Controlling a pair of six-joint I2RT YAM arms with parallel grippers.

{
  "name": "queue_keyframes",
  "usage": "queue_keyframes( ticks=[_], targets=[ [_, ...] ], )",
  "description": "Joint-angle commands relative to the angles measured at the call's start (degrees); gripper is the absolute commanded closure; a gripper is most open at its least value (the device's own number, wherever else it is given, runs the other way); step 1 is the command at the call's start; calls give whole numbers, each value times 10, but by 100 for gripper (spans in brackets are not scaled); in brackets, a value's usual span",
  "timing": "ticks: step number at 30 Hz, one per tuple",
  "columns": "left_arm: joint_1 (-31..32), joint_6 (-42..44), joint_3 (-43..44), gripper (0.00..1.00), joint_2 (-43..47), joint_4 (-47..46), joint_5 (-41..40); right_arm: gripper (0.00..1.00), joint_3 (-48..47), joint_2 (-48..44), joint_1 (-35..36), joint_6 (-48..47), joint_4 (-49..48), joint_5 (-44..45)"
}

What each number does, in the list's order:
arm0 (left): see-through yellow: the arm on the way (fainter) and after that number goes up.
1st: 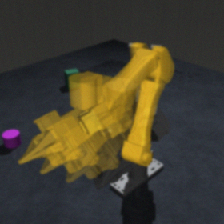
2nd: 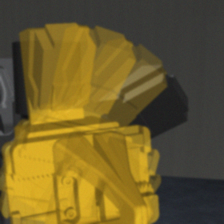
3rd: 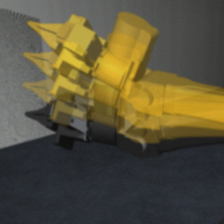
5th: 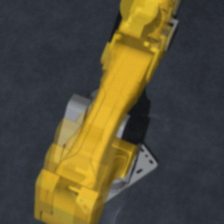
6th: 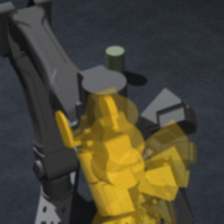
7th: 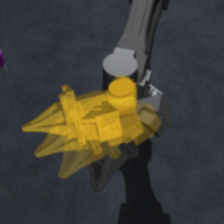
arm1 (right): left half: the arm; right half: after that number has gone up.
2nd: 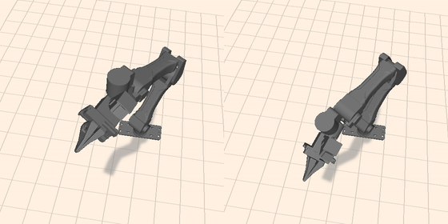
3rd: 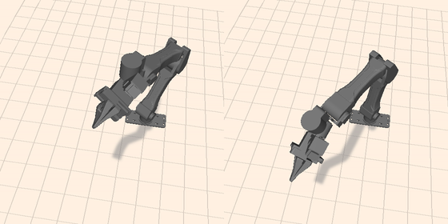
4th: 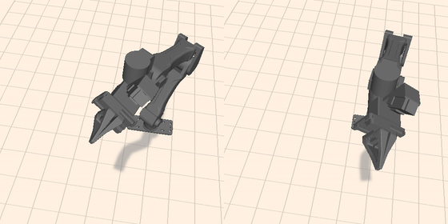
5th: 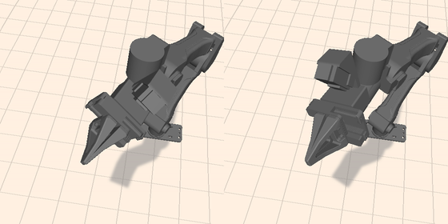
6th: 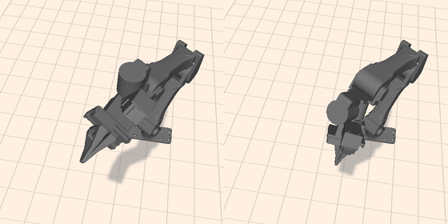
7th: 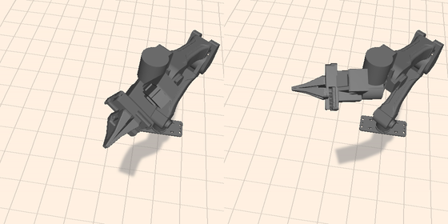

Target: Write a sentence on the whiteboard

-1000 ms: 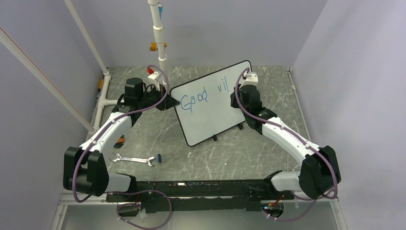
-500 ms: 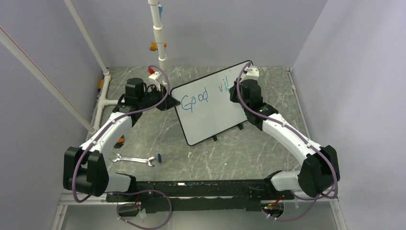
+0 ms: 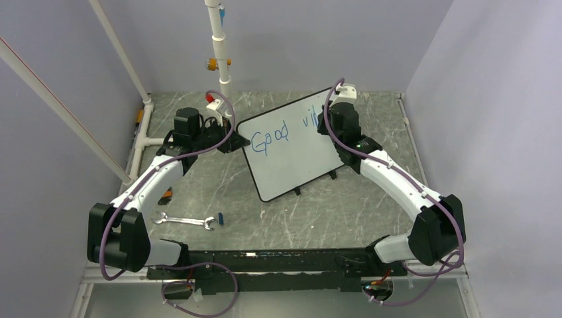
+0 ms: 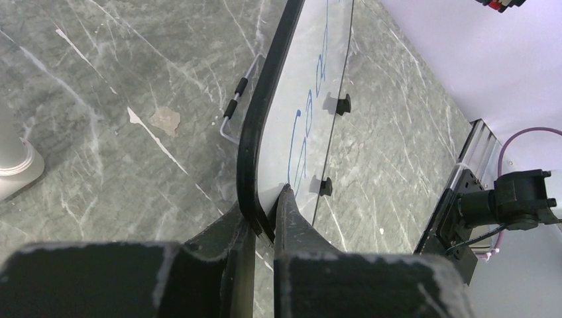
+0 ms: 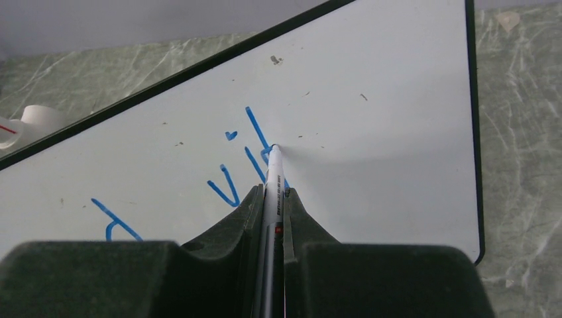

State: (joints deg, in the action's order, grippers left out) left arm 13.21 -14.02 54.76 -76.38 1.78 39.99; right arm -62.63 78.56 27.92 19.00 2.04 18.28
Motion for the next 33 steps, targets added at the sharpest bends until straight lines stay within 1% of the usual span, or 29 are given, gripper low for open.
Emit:
queue_keyframes(
  ticks=[1,6,19,33],
  targets=[
    [3,115,0,100,5,23,-90,100,-27,8,-7,-8,1,31],
    [5,116,0,100,8,23,-94,100,-19,8,-8,-2,13,34],
    [5,115,1,100,7,23,-91,100,47,-17,-8,30,15,8],
    [5,116,1,100,7,23,-92,100,45,-21,-7,44,15,-46]
  ],
)
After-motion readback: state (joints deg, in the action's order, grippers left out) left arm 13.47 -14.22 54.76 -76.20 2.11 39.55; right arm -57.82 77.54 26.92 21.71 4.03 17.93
